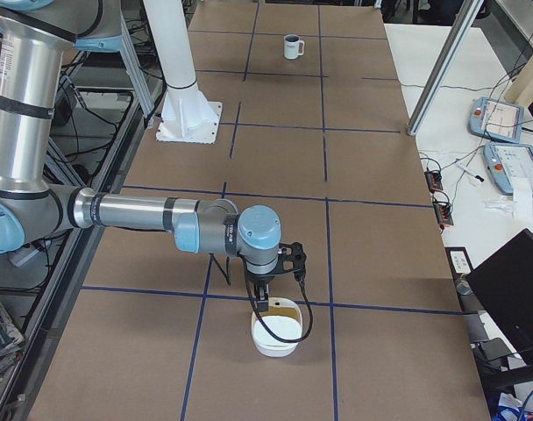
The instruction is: Left arm hands cup to right arm to dump lemon
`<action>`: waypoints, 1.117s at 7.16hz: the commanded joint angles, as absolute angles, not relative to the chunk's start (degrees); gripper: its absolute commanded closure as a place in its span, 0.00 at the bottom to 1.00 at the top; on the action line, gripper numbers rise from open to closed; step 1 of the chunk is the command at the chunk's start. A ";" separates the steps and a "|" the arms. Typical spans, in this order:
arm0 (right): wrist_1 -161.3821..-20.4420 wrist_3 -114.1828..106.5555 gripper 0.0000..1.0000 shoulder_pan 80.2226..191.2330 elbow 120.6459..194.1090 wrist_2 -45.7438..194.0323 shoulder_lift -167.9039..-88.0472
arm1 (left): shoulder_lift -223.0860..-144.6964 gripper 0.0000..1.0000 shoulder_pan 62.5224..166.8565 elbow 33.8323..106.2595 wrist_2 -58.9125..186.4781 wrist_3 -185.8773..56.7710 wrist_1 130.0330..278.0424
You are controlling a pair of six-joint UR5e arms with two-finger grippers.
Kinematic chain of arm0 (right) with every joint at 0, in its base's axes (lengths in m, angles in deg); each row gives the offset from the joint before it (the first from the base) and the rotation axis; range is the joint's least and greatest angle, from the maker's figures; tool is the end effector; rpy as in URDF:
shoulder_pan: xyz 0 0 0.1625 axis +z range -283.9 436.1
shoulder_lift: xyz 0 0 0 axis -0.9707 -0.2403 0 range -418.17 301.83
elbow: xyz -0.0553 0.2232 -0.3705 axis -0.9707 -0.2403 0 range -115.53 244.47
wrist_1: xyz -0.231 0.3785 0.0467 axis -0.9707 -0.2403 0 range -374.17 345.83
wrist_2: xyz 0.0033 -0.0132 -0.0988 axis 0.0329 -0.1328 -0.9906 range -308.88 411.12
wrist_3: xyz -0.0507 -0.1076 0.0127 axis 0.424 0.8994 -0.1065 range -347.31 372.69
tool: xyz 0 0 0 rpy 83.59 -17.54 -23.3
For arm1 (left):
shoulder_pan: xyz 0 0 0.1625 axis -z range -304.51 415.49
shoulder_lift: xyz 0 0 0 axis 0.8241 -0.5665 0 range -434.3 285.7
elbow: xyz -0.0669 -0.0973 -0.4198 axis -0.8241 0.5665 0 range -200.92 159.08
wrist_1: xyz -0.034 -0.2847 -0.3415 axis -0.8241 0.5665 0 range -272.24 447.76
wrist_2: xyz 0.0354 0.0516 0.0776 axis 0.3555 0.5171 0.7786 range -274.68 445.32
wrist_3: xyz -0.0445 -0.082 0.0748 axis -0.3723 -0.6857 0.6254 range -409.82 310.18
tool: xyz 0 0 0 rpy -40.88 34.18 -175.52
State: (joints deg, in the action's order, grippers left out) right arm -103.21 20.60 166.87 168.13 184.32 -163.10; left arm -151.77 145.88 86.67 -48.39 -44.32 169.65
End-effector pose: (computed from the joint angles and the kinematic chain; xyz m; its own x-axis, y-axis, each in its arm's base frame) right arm 0.0570 -0.4116 0.6811 0.7238 -0.1242 0.6788 0.0869 0.9922 0.0888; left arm -0.0534 -0.4240 0.6422 0.7199 0.0544 -0.6919 -0.0625 0.9980 0.0134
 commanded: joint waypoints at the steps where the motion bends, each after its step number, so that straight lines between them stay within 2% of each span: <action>1: -103.02 16.24 0.00 166.98 168.53 184.36 -162.41 | -150.94 0.00 146.02 87.27 -49.58 -44.37 168.89; 8: -103.11 11.46 0.00 164.25 170.38 184.63 -161.00 | -149.45 0.00 145.85 87.27 -49.51 -44.55 168.97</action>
